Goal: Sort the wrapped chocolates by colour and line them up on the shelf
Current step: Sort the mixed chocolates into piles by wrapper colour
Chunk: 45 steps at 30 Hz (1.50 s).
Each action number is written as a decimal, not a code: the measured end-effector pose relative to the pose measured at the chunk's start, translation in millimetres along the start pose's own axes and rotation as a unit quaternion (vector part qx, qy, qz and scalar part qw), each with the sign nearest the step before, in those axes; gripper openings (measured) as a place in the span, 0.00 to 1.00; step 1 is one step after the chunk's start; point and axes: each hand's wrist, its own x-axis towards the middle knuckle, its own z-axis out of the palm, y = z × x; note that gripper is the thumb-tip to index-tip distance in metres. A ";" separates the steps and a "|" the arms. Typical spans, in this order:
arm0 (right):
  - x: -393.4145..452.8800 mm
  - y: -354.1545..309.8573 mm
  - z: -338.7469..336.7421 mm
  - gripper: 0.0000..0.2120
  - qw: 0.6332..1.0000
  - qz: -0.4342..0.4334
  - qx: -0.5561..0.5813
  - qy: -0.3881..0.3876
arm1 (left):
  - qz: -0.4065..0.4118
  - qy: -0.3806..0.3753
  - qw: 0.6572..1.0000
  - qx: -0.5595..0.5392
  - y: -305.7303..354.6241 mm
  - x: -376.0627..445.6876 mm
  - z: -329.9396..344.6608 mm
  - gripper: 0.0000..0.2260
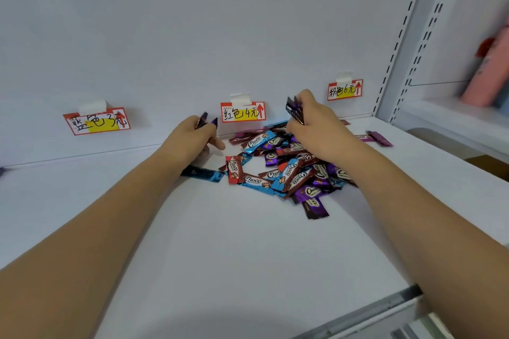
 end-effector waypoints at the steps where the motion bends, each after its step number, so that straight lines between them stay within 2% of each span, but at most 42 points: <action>1: -0.4 -1.2 0.1 0.11 1.000 -0.010 0.007 -0.006 | 0.001 0.005 1.000 -0.019 1.2 -1.7 -0.3 0.03; 3: -1.8 -2.9 2.5 0.13 0.999 -0.025 0.003 -0.034 | 0.007 0.010 0.999 -0.033 3.5 -5.9 -0.4 0.05; 5: -2.8 -2.5 7.1 0.09 0.997 -0.040 -0.029 -0.056 | 0.017 -0.001 0.998 -0.052 6.4 -9.7 1.0 0.11; 7: -2.7 -1.1 10.2 0.09 0.995 -0.056 -0.072 -0.047 | 0.040 -0.024 0.998 -0.045 7.8 -13.1 4.4 0.12; 10: 0.9 4.1 9.1 0.10 0.992 -0.048 -0.112 -0.029 | 0.096 -0.035 0.994 0.046 7.1 -15.1 12.5 0.07; 15: 4.0 7.6 9.4 0.15 0.983 -0.064 -0.141 -0.103 | 0.155 -0.025 0.983 0.100 11.2 -19.9 27.5 0.07; 19: 6.5 9.5 8.7 0.17 0.979 -0.046 -0.154 -0.127 | 0.207 -0.033 0.949 0.236 11.1 -24.0 32.0 0.06; 21: 7.5 12.2 9.4 0.15 0.982 -0.042 -0.144 -0.118 | 0.209 -0.056 0.939 0.267 10.8 -27.2 33.9 0.09; 25: 9.8 14.5 14.6 0.06 0.982 -0.055 -0.172 -0.051 | 0.215 -0.104 0.931 0.276 12.8 -32.8 38.4 0.12; 28: 11.7 12.0 17.3 0.07 0.983 -0.062 -0.173 -0.008 | 0.233 -0.082 0.919 0.307 14.7 -33.3 41.1 0.12; 31: 15.1 12.8 16.7 0.10 0.993 -0.046 -0.107 0.027 | 0.258 -0.050 0.900 0.348 16.4 -34.1 45.5 0.12; 34: 16.4 13.3 13.2 0.11 0.995 -0.036 -0.051 0.079 | 0.296 -0.029 0.878 0.375 17.2 -34.2 49.6 0.07; 36: 15.8 13.0 9.8 0.12 0.992 -0.014 -0.016 0.121 | 0.307 -0.015 0.885 0.350 15.7 -32.2 48.7 0.05; 39: 15.1 12.8 6.4 0.15 0.986 0.030 0.045 0.158 | 0.276 0.012 0.937 0.215 14.7 -29.0 42.7 0.03; 42: 13.9 10.4 5.5 0.18 0.983 0.048 0.071 0.164 | 0.212 0.024 0.973 0.084 17.9 -29.6 39.3 0.05; 45: 14.0 10.5 7.6 0.20 0.984 0.039 0.058 0.164 | 0.114 0.034 0.991 -0.059 24.1 -29.3 38.1 0.09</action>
